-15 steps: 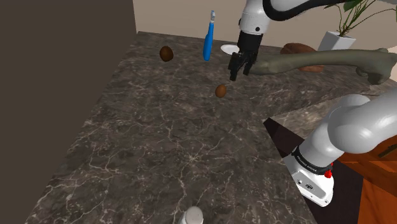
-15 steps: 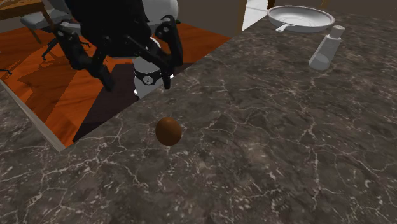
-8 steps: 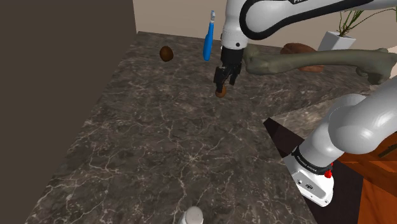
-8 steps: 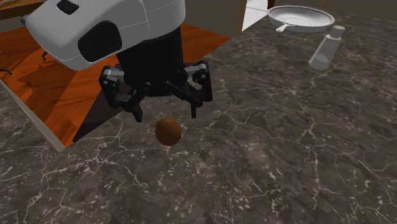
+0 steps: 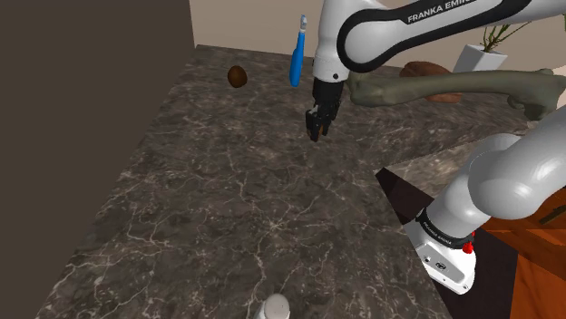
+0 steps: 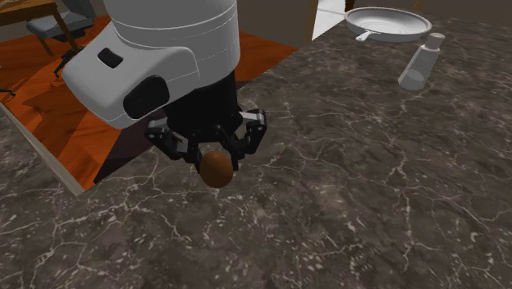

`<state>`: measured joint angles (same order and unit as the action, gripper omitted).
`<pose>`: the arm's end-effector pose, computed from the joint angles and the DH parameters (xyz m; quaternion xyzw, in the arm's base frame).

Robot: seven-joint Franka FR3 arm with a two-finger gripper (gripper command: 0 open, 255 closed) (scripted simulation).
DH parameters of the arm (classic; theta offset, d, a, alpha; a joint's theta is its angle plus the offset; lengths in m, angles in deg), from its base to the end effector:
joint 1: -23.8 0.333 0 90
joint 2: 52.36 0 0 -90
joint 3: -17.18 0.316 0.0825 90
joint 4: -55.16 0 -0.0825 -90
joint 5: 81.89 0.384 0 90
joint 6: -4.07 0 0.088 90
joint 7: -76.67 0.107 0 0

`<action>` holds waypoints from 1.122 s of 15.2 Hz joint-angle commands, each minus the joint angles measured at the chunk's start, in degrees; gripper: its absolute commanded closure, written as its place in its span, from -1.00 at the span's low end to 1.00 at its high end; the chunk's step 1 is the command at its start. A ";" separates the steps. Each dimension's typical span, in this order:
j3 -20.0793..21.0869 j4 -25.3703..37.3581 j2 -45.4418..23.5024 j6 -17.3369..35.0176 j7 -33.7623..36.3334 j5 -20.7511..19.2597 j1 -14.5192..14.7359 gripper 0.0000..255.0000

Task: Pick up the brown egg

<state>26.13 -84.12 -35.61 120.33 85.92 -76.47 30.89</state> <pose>0.4138 0.1250 0.4049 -0.9978 -0.0314 0.0585 0.0063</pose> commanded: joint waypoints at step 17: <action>-0.34 4.94 2.35 -7.28 0.16 -0.09 -0.05 1.00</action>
<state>25.87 -79.80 -33.48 113.93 86.13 -76.52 30.88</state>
